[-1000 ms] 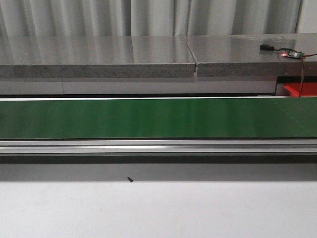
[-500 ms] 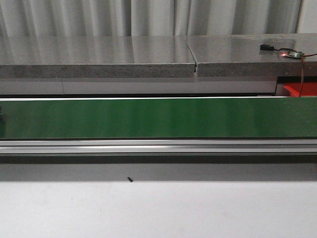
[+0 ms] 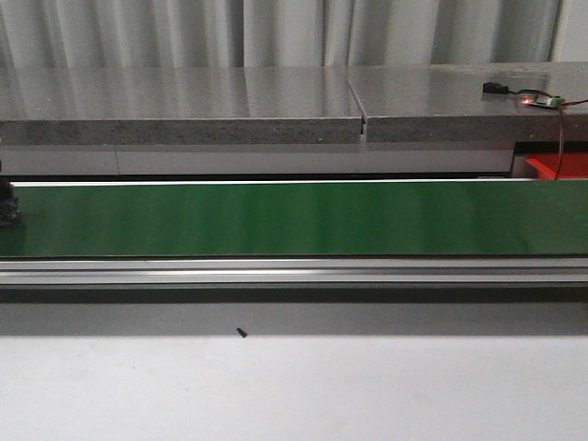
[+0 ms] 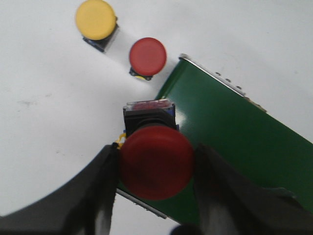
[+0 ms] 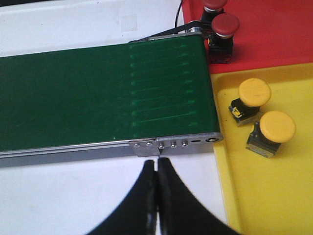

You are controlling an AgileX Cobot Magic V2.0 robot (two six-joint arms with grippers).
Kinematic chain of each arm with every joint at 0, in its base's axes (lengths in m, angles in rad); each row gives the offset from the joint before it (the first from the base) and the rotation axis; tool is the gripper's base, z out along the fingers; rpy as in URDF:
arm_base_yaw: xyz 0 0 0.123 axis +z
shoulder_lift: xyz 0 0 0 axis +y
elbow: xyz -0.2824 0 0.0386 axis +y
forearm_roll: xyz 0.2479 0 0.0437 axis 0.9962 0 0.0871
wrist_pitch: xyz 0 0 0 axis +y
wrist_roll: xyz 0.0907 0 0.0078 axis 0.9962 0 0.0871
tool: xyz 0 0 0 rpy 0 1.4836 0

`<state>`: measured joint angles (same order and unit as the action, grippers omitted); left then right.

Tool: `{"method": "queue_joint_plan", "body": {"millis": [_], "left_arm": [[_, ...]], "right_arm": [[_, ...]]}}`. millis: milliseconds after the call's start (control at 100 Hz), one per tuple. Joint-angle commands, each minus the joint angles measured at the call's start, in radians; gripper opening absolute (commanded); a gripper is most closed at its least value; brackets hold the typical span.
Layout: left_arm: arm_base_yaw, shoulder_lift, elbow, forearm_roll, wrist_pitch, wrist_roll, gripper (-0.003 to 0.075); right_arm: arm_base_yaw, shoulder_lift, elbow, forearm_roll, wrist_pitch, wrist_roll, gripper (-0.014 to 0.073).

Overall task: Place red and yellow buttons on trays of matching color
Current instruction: 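Carry the red button onto the belt and open the left gripper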

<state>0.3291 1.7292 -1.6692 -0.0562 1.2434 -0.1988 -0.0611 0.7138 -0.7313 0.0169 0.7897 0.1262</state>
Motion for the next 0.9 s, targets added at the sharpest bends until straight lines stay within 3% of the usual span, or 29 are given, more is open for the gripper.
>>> {"method": "queue_joint_plan", "body": {"millis": [0, 620, 890], "left_arm": [[-0.034, -0.055, -0.025, -0.016, -0.024, 0.002, 0.0179], [-0.069, 0.007, 0.030, -0.009, -0.005, 0.003, 0.0183], [-0.069, 0.067, 0.030, -0.060, 0.033, 0.011, 0.0324]], "right_arm": [[0.001, -0.006, -0.035, -0.008, -0.056, -0.001, -0.0067], [0.001, -0.006, -0.035, -0.008, -0.056, -0.001, -0.0067], [0.001, -0.006, -0.035, -0.008, -0.056, -0.001, -0.0067]]}}
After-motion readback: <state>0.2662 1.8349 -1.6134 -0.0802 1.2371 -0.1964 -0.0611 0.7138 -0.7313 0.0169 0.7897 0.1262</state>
